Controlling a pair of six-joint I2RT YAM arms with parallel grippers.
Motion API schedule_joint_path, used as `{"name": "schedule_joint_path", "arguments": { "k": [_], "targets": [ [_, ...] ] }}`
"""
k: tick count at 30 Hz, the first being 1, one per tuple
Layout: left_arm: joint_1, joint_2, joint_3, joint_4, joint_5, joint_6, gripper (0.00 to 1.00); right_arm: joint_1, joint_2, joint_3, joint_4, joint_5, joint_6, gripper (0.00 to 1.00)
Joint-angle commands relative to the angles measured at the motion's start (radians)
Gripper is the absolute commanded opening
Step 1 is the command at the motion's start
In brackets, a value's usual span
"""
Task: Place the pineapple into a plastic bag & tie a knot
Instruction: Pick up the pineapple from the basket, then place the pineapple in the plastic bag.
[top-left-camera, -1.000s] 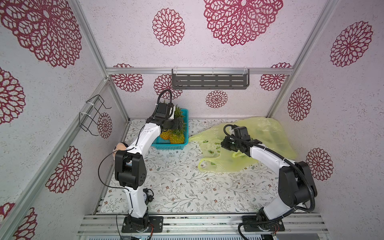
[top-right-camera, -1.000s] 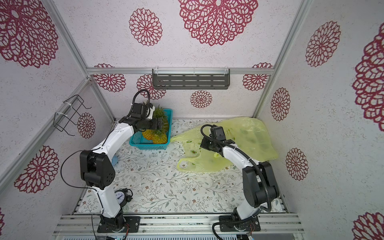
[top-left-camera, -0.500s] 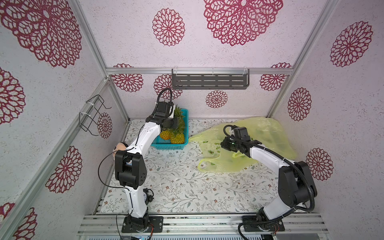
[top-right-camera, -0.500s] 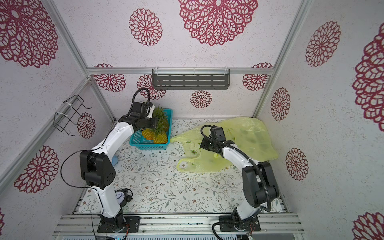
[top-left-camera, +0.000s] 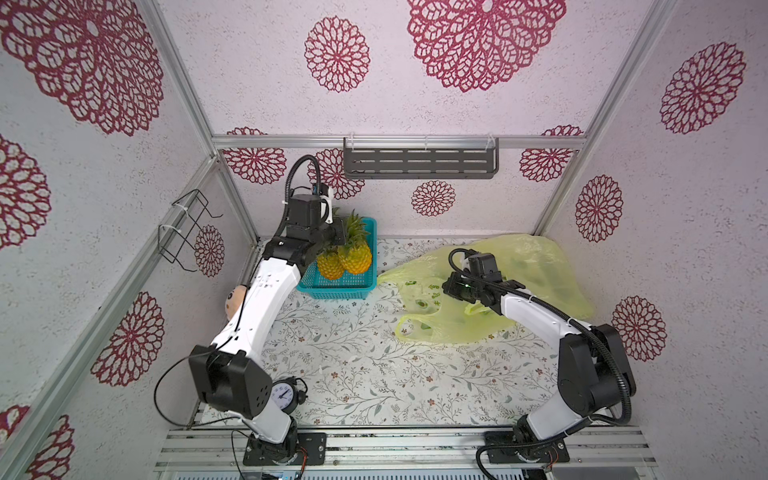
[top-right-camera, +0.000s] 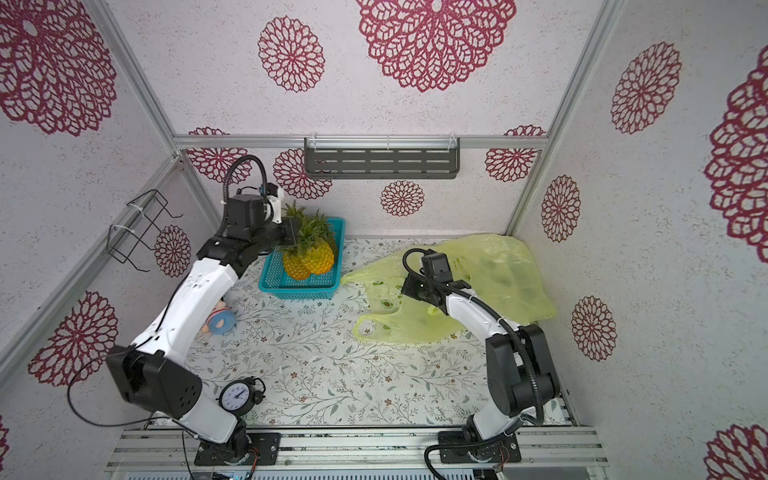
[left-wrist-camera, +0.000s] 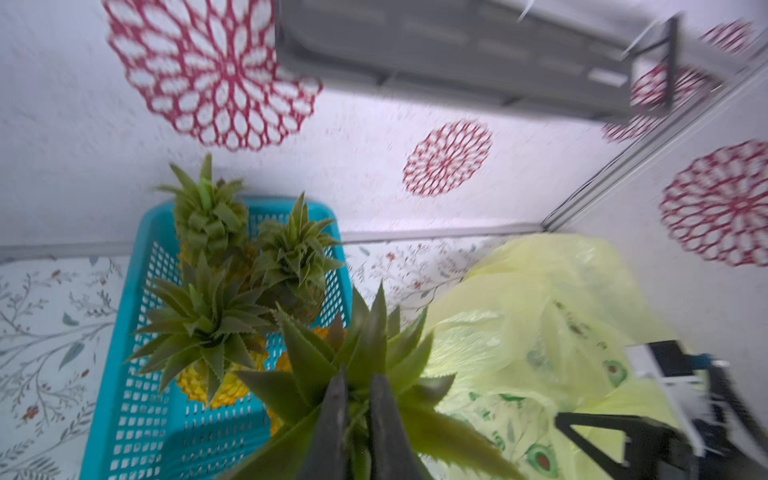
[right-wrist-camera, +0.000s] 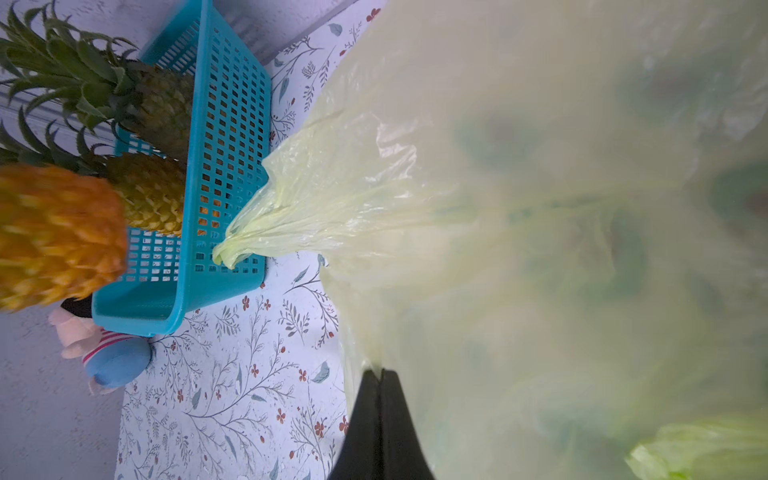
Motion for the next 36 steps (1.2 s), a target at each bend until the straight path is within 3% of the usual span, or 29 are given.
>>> {"name": "schedule_joint_path", "arguments": {
  "k": [1,6,14,27,36],
  "targets": [
    [-0.016,-0.087,-0.05,0.175,0.107,-0.075,0.0,-0.006,-0.048,-0.004,0.028,-0.019,0.025,0.0],
    [-0.071,-0.138,-0.169,0.283,0.261,-0.171,0.0,-0.01,-0.06,0.024,0.034,-0.093,0.038,0.0],
    [-0.134,-0.071,-0.301,0.493,0.299,-0.263,0.0,-0.016,-0.094,0.044,0.05,-0.235,0.086,0.0],
    [-0.173,0.203,-0.266,0.826,0.202,-0.299,0.0,-0.037,-0.176,0.024,-0.001,-0.309,0.102,0.0],
    [-0.24,0.384,-0.16,0.884,0.121,-0.16,0.0,-0.064,-0.19,-0.026,-0.002,-0.282,0.103,0.0]
  ]
}}
